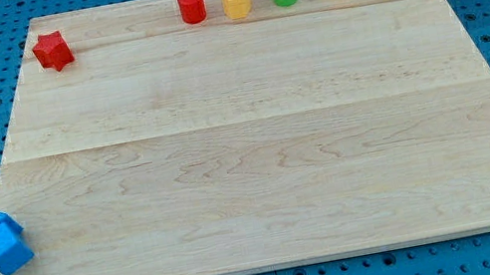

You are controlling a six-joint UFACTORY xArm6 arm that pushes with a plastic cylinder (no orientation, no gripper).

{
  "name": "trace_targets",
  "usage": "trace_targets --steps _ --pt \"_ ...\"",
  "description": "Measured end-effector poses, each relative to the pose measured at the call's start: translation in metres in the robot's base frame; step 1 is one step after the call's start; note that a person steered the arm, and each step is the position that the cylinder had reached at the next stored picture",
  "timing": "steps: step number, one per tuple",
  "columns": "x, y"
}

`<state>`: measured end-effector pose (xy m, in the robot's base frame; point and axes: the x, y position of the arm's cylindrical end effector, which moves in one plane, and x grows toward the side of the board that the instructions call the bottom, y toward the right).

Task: Push the triangle into the red star

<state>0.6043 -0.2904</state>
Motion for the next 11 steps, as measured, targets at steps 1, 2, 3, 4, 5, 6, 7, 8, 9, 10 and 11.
trace_targets --steps 1,2,3,4,5,6,7,8,9,10,11 --pt "-0.017 0.006" --pt "-0.045 0.01" --pt "-0.099 0.016" --pt "-0.133 0.019" --pt "-0.154 0.023" --pt "-0.121 0.008" --pt "-0.127 -0.014" --pt "-0.182 0.012" --pt "-0.243 0.023" --pt "-0.286 0.032" --pt "-0.317 0.025"
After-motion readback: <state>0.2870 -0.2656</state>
